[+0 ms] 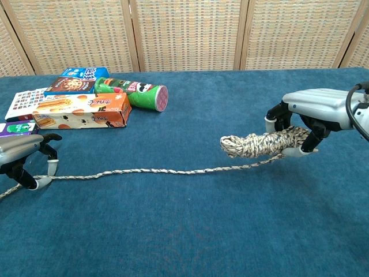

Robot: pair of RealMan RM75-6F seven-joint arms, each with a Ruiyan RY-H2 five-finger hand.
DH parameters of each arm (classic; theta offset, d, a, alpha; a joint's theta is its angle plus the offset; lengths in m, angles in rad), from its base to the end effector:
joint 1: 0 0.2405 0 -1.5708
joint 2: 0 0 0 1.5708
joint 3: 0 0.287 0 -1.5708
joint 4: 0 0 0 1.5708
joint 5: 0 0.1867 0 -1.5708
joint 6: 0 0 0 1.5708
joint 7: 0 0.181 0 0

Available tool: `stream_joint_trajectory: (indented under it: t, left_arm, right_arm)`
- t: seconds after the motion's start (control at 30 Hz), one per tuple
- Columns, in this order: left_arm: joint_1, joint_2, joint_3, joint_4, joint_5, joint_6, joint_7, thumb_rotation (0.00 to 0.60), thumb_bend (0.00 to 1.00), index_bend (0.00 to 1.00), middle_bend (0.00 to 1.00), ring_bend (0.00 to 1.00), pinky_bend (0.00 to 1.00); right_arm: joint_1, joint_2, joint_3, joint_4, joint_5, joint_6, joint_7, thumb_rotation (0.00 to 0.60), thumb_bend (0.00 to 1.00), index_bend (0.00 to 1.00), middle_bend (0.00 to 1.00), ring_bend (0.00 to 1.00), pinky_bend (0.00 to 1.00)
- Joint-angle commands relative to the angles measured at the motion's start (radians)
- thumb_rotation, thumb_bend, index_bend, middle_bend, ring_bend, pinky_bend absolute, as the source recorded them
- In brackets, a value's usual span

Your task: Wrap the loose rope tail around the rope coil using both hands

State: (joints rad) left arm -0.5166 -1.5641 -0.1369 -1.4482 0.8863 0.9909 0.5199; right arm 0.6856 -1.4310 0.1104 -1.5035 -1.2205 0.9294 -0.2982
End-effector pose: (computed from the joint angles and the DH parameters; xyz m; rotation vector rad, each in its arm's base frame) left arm -0.2883 0.3401 -0.0102 -1.6441 -1.1484 -0.5557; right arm -0.1968 -0.3773 0.0186 1.9463 -0.8817 0.8272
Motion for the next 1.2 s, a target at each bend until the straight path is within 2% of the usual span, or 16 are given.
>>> stream_joint_trajectory:
  t: [0.03,0.27,0.63,0.93,1.07,1.2]
  left_arm:
    - [-0.005,0.003,0.003,-0.002,-0.01,0.003,0.005,0.6,0.44,0.58,0.0,0.0,0.0]
    - [-0.011,0.0,0.012,0.0,-0.016,0.015,0.01,0.6,0.44,0.58,0.0,0.0,0.0]
    - [-0.012,-0.003,0.015,0.026,0.018,0.05,-0.014,0.6,0.46,0.73,0.0,0.0,0.0]
    - [-0.013,0.052,0.031,0.059,0.212,0.104,-0.1,0.6,0.51,0.76,0.0,0.0,0.0]
    - [-0.011,0.075,0.055,0.105,0.326,0.145,-0.147,0.6,0.53,0.78,0.0,0.0,0.0]
    - [0.0,0.115,0.062,0.13,0.416,0.194,-0.231,0.6,0.55,0.8,0.0,0.0,0.0]
  right_arm:
    - [0.0,0.0,0.0,-0.002,0.0,0.0,0.0,0.6,0.48,0.64,0.62,0.4,0.72]
    - [-0.001,0.001,0.0,-0.004,0.001,0.002,0.0,0.6,0.48,0.64,0.62,0.4,0.72]
    - [-0.003,0.004,0.003,-0.006,-0.008,0.007,0.014,0.6,0.48,0.64,0.63,0.4,0.72]
    - [0.017,0.033,0.053,-0.098,-0.001,0.008,0.055,0.6,0.51,0.65,0.64,0.41,0.73]
    - [0.052,0.04,0.103,-0.151,0.046,-0.012,0.051,0.6,0.53,0.66,0.65,0.42,0.74]
    - [0.115,0.022,0.148,-0.174,0.116,-0.044,-0.014,0.6,0.54,0.66,0.65,0.42,0.74]
